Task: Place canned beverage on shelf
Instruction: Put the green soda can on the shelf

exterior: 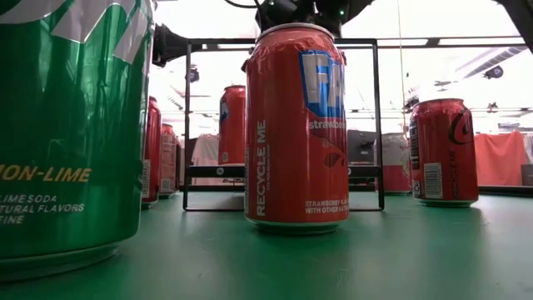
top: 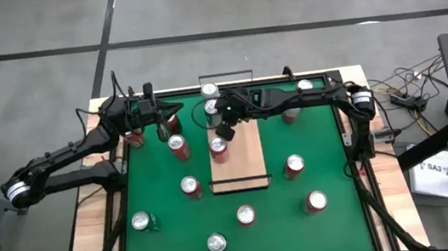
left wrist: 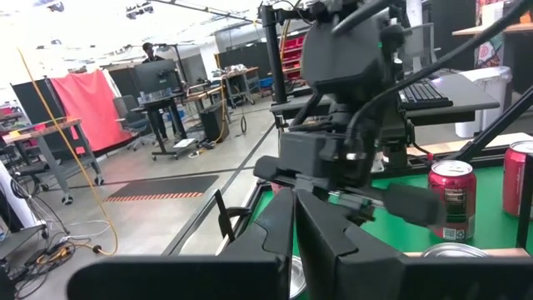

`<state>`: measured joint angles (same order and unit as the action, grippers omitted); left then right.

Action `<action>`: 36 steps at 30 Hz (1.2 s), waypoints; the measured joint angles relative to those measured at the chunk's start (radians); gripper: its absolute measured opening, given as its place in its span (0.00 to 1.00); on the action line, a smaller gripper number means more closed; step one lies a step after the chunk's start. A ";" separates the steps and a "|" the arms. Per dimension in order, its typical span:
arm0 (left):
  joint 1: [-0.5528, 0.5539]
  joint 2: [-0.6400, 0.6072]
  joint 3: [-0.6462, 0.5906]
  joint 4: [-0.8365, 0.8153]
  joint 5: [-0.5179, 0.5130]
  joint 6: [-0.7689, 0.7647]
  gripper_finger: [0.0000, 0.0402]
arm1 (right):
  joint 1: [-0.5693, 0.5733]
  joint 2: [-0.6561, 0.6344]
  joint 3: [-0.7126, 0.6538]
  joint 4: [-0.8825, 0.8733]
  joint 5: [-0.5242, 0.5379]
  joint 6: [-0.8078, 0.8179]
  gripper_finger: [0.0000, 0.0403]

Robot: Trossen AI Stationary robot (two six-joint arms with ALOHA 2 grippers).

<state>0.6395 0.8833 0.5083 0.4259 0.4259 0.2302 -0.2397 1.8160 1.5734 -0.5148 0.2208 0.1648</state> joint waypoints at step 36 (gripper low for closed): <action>0.000 0.000 0.000 0.000 0.000 0.003 0.00 | -0.034 0.019 -0.001 0.068 -0.097 -0.040 0.03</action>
<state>0.6394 0.8832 0.5083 0.4255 0.4259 0.2337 -0.2735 1.8351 1.5729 -0.4472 0.1237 0.1253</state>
